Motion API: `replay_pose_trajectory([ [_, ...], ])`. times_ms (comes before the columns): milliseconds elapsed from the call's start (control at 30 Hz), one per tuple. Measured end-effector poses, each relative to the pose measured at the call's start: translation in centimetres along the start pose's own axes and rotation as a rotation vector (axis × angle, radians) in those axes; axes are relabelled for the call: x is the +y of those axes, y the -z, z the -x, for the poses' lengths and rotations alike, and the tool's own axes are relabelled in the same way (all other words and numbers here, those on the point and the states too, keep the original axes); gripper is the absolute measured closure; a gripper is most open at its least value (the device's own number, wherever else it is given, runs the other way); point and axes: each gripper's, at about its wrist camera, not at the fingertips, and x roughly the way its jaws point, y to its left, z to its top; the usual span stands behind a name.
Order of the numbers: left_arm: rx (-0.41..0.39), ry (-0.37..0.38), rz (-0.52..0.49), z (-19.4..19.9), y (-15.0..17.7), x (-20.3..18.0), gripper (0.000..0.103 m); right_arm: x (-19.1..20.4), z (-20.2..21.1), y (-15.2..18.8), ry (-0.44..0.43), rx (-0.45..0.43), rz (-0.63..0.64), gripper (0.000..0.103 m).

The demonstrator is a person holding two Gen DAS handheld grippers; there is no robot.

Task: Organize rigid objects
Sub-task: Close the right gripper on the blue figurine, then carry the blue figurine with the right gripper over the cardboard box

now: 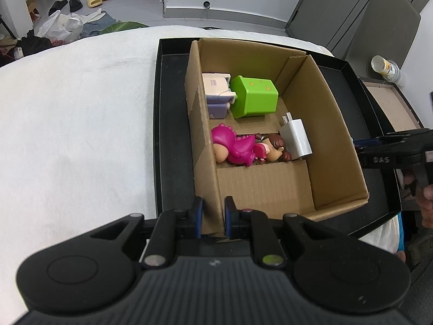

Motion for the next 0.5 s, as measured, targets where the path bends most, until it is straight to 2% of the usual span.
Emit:
replay_pose_trajectory([
  [500, -0.001, 0.012, 0.011, 0.1, -0.1, 0.1, 0.088, 0.9, 3.6, -1.1, -0.005, -0.083, -0.029, 0.065],
])
